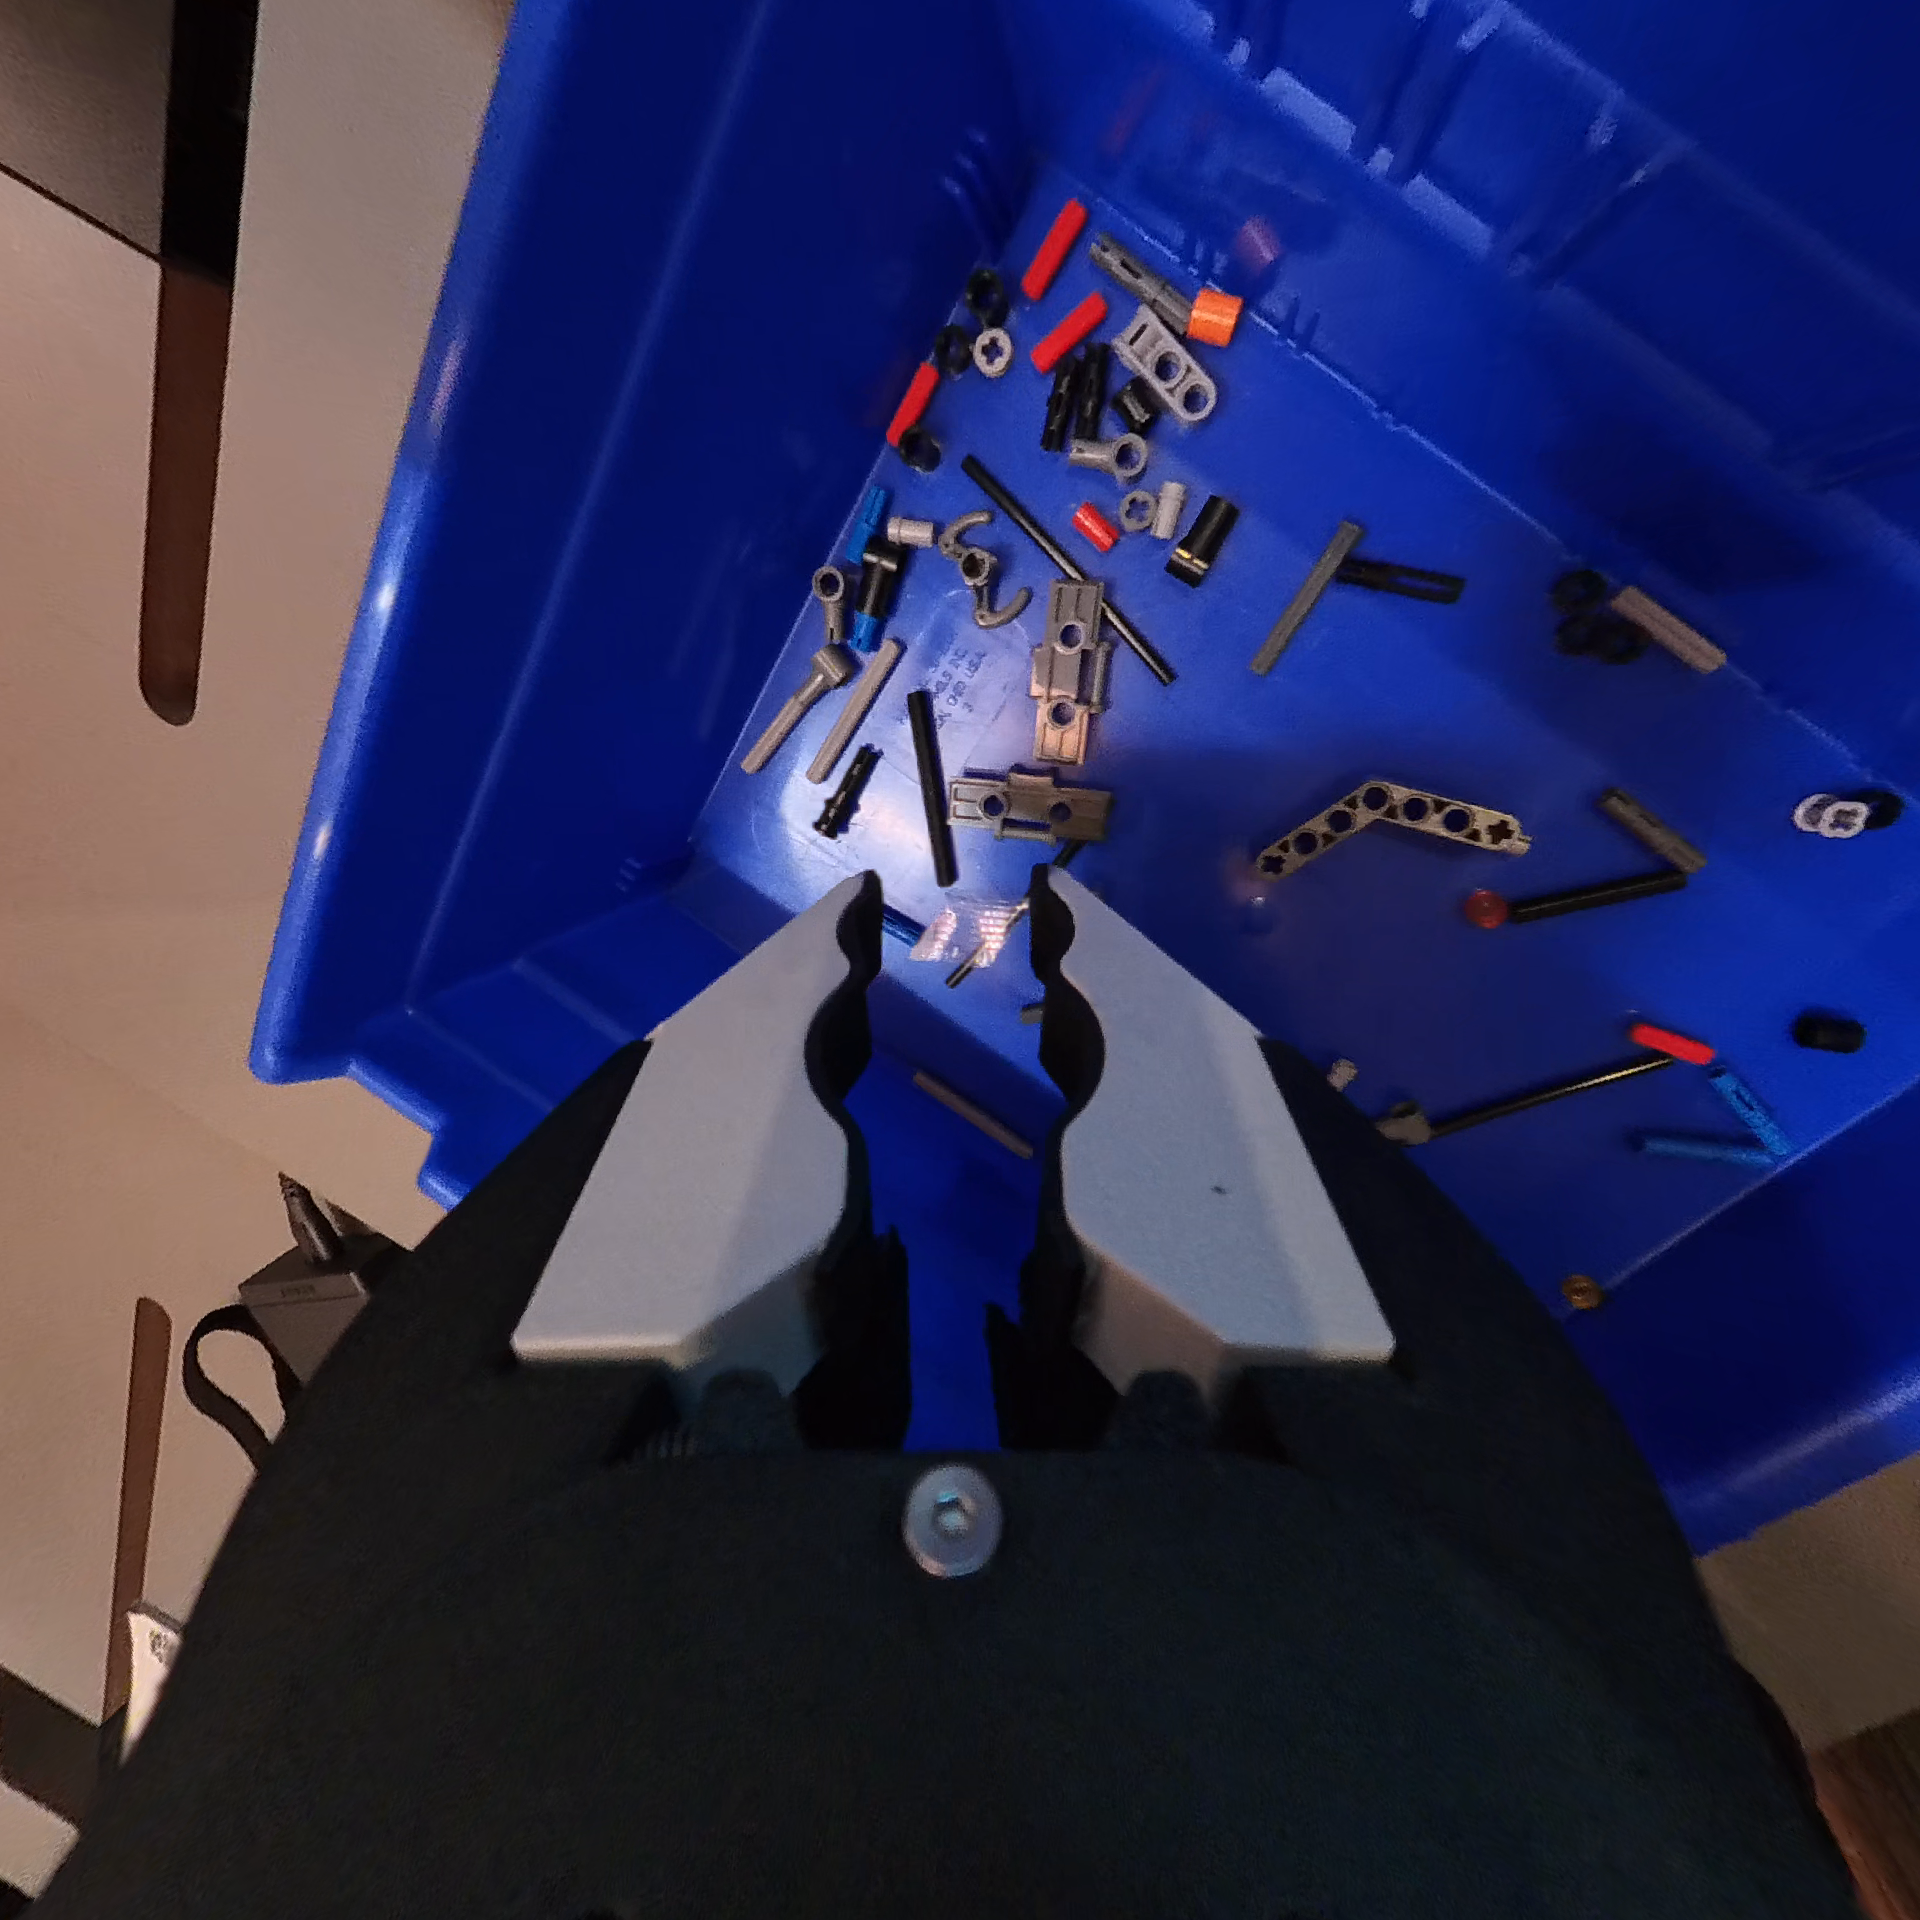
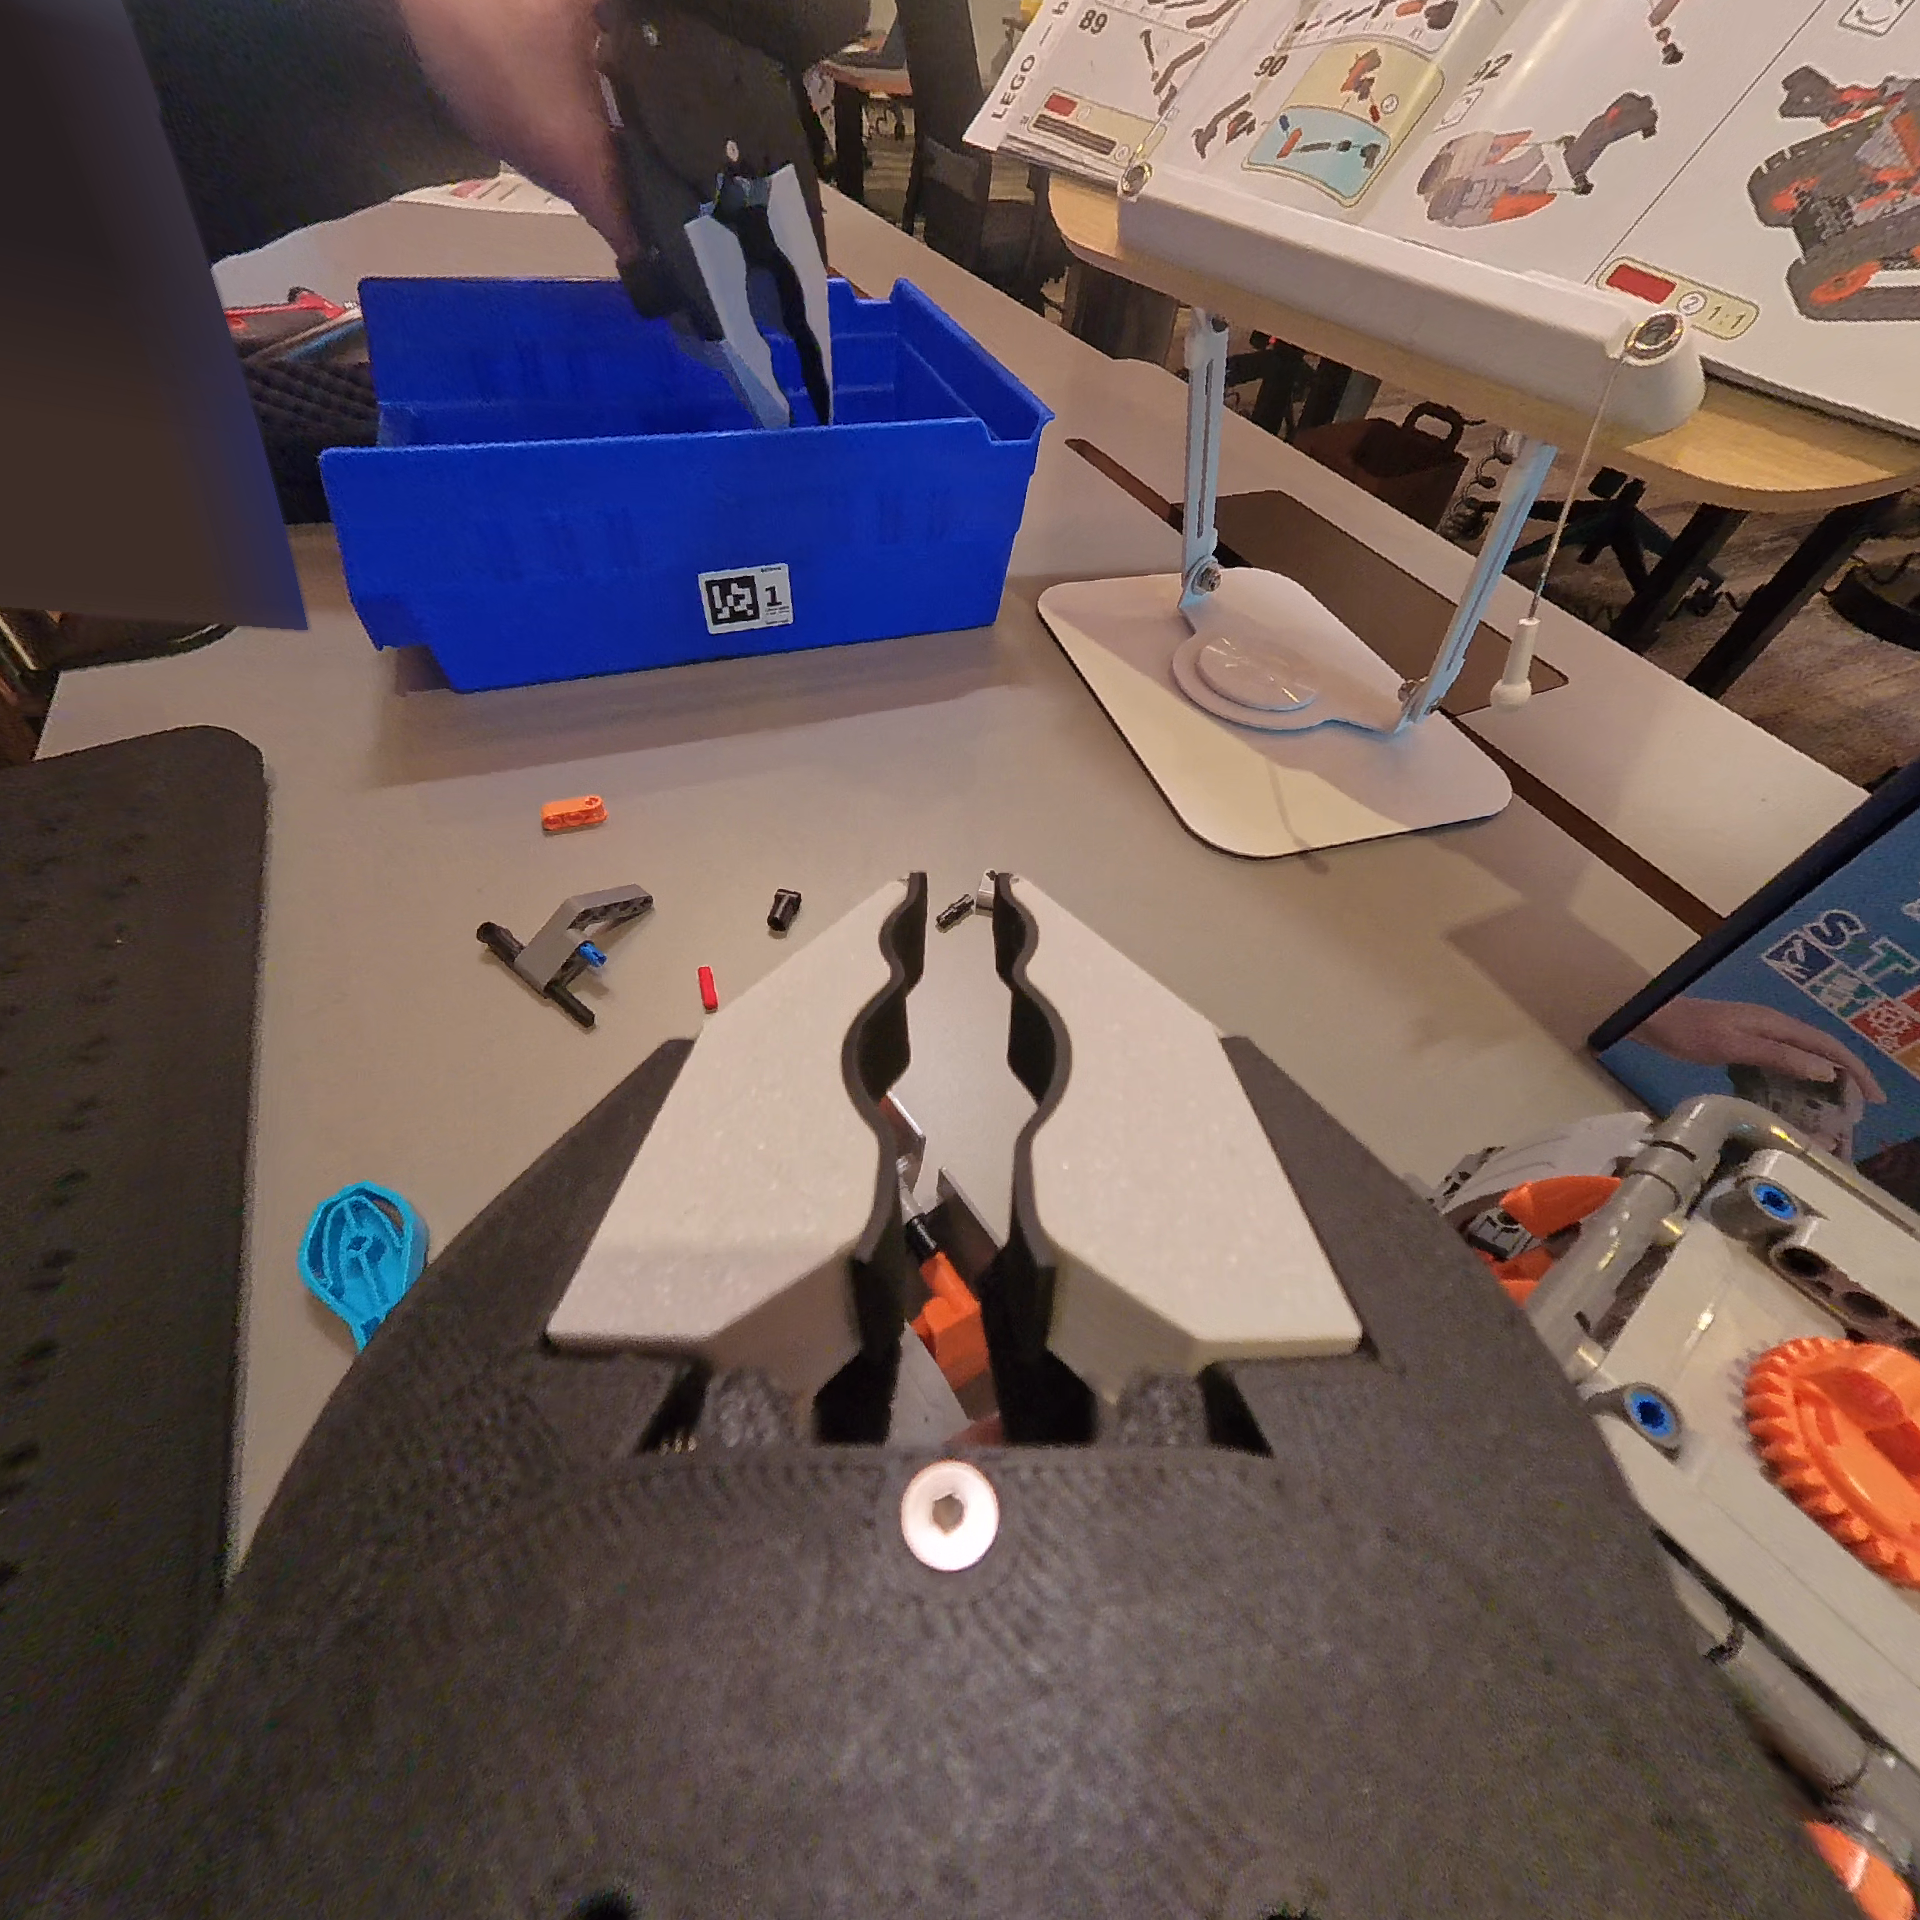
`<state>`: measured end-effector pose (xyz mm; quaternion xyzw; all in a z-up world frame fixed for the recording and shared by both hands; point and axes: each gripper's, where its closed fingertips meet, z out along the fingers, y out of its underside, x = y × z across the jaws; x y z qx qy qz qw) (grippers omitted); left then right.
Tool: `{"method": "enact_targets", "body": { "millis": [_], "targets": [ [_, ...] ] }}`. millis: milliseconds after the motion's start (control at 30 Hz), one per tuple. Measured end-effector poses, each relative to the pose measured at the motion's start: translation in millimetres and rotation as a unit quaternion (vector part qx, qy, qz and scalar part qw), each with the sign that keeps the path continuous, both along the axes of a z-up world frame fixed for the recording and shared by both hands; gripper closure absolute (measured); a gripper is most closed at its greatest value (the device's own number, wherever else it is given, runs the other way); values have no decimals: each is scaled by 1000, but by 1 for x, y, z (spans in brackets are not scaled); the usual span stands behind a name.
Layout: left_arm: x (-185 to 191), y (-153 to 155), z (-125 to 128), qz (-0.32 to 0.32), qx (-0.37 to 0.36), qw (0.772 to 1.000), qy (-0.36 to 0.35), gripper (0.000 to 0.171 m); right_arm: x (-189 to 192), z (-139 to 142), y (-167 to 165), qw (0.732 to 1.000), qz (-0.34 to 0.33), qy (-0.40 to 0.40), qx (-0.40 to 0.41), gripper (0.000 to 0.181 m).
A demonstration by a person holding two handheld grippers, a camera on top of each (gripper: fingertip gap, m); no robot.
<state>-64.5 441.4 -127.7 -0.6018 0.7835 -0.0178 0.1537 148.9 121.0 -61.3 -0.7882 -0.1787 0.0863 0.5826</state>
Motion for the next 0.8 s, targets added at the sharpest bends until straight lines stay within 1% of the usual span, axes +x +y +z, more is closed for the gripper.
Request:
{"method": "enact_targets", "body": {
  "millis": [133, 267, 367, 500, 633, 667, 800],
  "targets": [
    [-3, 4, -4, 0, -8, 1000, 13, 147, 2, -2, 1, 1000, -2, 2, -3, 171],
    [-14, 3, -14, -10, -16, 998, 53, 147, 3, -5, 1, 1000, -3, 2, -6, 171],
    [-20, -5, -20, -30, -31, 996, 74, 150, 4, -7, 2, 1000, -3, 1, -9, 171],
    [-34, -23, -24, -79, -50, 989, 112, 150, 6, -11, 4, 1000, -6, 4, -15, 171],
    [-53, -25, -32, -108, -29, 980, 166, 149, 7, -16, 5, 1000, -9, 3, -22, 171],
    [-57, -25, -34, -114, -25, 978, 174, 148, 8, -17, 6, 1000, -9, 2, -24, 171],
    [-64, -35, -36, -129, -47, 974, 180, 146, 9, -19, 6, 1000, -12, 0, -26, 171]
  ]
}}
